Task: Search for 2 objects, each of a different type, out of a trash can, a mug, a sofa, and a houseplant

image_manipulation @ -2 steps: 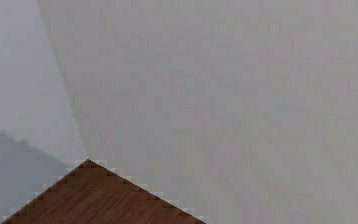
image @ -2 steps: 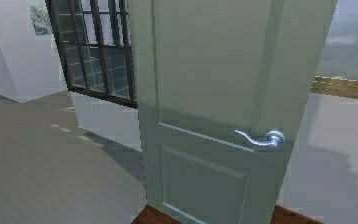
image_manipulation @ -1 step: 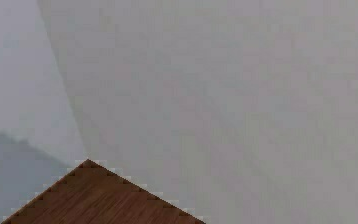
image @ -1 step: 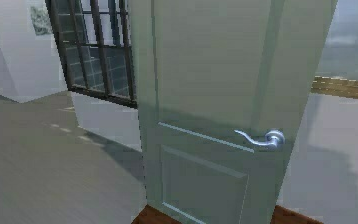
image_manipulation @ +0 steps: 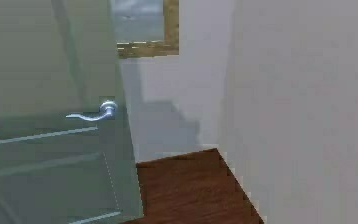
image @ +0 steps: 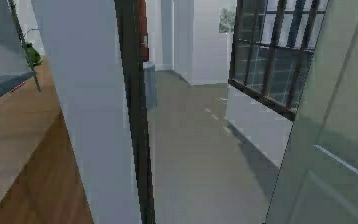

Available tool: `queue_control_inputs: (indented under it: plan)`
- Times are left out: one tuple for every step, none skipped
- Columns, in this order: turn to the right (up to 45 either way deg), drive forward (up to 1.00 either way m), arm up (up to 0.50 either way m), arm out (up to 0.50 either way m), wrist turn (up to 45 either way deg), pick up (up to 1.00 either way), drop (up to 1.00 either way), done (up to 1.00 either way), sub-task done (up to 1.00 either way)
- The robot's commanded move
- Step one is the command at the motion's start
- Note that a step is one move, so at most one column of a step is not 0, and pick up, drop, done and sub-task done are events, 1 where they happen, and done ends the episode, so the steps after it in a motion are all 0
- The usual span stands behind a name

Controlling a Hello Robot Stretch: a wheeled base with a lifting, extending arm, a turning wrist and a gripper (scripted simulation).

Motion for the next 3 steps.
queue_control_inputs:
  plan:
    - [-45.0, 0.0, 0.0, 0.0, 0.0, 0.0, 0.0, 0.0, 0.0]
    - [45.0, 0.0, 0.0, 0.0, 0.0, 0.0, 0.0, 0.0, 0.0]
    - [45.0, 0.0, 0.0, 0.0, 0.0, 0.0, 0.0, 0.0, 0.0]
